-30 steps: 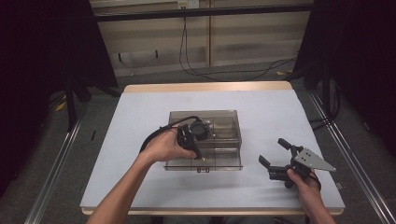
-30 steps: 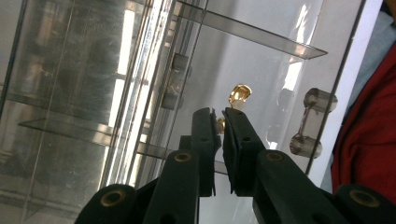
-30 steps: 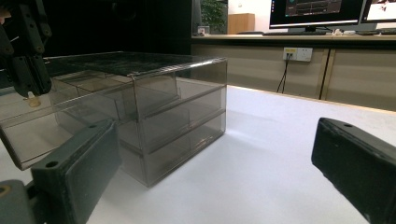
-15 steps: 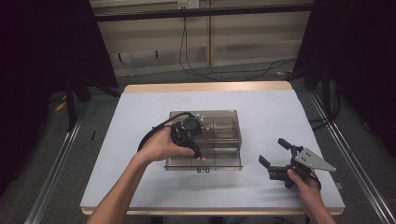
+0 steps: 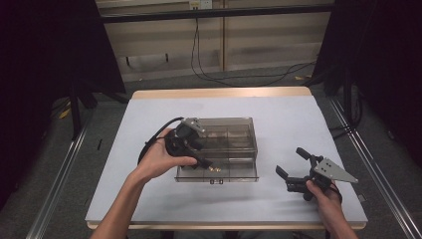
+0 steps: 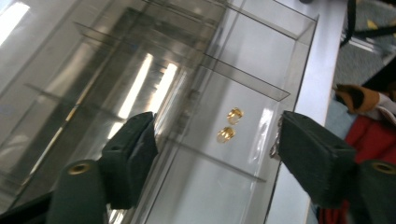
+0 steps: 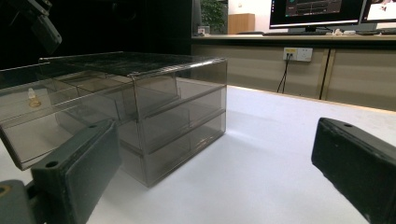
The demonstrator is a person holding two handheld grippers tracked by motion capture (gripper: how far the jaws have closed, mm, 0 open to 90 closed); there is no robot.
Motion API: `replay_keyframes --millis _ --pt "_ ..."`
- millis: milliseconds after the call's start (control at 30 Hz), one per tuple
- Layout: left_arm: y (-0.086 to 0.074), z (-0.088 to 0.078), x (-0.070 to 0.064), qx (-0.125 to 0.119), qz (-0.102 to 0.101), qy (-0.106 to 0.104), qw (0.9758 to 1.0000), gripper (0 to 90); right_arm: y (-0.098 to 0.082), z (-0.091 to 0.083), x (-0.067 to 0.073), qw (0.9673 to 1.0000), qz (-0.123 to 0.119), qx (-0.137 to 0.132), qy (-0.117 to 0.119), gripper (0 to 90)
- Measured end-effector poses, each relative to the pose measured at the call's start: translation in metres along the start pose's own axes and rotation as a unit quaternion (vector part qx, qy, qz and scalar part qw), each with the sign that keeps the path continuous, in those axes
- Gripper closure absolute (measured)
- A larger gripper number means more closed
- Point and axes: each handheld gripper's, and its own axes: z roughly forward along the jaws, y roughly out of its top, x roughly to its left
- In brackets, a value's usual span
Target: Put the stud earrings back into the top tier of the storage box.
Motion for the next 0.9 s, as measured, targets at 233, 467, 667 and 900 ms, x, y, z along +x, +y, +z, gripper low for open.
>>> replay_keyframes --millis 233,467,667,900 --pt "-0.019 -0.015 0.009 -0.026 -0.02 0.022 0.9992 15.6 0.0 0.0 0.0 1.0 -0.001 0.0 0.001 0.6" --pt "-0.047 -0.03 0.008 -0.085 -0.063 0.046 0.9933 6.4 0.0 0.0 0.0 1.0 0.0 0.0 0.0 0.6" --pt "-0.069 -0.039 0.005 -0.101 -0.074 0.062 0.9902 5.0 0.0 0.0 0.0 1.0 0.0 0.0 0.0 0.6" --pt "-0.091 -0.05 0.005 -0.119 -0.093 0.092 0.9842 3.3 0.0 0.0 0.0 1.0 0.0 0.0 0.0 0.6"
